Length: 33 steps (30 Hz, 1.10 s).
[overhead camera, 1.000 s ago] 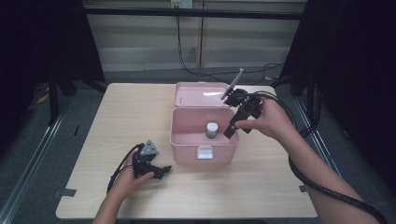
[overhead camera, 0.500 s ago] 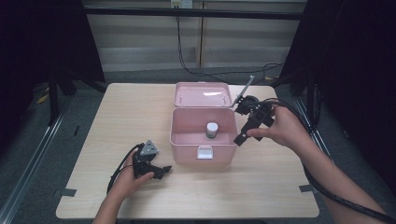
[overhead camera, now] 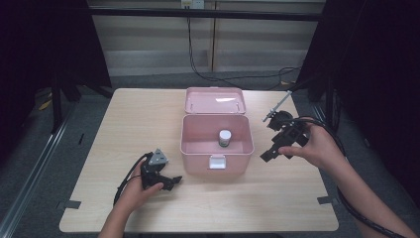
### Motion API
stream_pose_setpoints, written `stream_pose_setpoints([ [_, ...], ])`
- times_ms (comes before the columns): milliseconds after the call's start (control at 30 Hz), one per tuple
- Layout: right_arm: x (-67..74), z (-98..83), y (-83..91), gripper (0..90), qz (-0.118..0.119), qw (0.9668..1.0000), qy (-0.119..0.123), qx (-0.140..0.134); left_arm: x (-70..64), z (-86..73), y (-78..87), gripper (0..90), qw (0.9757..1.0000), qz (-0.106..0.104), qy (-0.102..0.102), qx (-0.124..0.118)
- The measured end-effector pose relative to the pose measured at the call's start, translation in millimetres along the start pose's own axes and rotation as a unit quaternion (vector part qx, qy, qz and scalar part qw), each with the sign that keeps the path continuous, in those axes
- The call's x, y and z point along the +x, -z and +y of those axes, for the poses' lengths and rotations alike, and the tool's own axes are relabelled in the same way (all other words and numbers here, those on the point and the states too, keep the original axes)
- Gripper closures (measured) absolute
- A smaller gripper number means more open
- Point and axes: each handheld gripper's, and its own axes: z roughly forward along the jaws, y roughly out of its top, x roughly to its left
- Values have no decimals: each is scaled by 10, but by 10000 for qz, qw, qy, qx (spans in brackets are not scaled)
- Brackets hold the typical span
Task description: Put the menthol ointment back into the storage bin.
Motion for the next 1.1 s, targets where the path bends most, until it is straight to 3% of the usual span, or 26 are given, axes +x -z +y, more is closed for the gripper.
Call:
stream_pose_setpoints([
  [333, -128, -292, -262, 190, 76, 9999, -75, -130, 1, 1, 2, 122, 10000, 7, -15, 8],
  [700, -104, -475, -621, 186, 237, 9993, -8, -274, 1, 0, 1, 123, 10000, 11, -15, 3],
  [1100, -107, -630, -869, 185, 341, 9982, -12, -494, 0, 0, 0, 122, 10000, -3, 2, 6],
])
